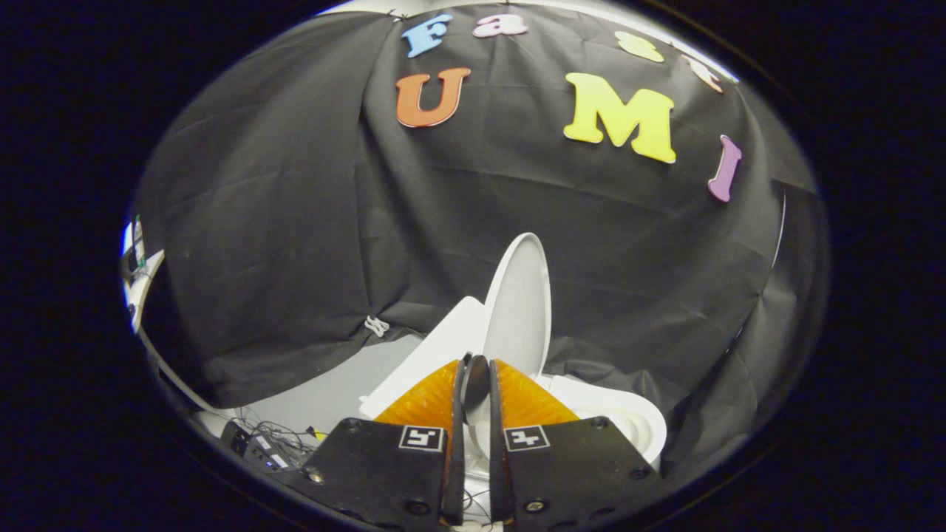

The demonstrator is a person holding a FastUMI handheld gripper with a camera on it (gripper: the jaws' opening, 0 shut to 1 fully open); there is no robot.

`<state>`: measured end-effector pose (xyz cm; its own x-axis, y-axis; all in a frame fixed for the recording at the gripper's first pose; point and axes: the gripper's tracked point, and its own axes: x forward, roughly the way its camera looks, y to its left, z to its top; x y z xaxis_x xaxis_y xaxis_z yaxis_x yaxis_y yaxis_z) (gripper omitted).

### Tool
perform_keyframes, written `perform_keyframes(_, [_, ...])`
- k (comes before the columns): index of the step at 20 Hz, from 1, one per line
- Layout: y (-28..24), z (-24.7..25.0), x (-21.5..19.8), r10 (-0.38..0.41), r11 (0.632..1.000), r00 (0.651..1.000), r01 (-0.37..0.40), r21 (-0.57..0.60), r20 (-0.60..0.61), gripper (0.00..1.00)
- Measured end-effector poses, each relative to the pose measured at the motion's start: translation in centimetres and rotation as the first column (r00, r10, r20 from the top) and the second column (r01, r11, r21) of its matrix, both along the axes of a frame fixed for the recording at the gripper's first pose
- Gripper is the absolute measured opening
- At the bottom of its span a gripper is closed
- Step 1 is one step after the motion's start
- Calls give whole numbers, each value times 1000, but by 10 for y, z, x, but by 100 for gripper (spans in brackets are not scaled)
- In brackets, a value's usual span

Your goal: Open the toilet lid.

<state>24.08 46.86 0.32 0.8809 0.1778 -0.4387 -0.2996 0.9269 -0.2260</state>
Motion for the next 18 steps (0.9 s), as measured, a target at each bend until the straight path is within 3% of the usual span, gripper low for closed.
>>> perform_keyframes(11, [-3,-2,-2,39,999,999,-38,-38,25,18])
perform_keyframes(16, [-4,-21,-17,93,996,992,-92,13,-84,42])
perform_keyframes(18, [-11,-14,-25,97,995,993,-96,25,-63,50])
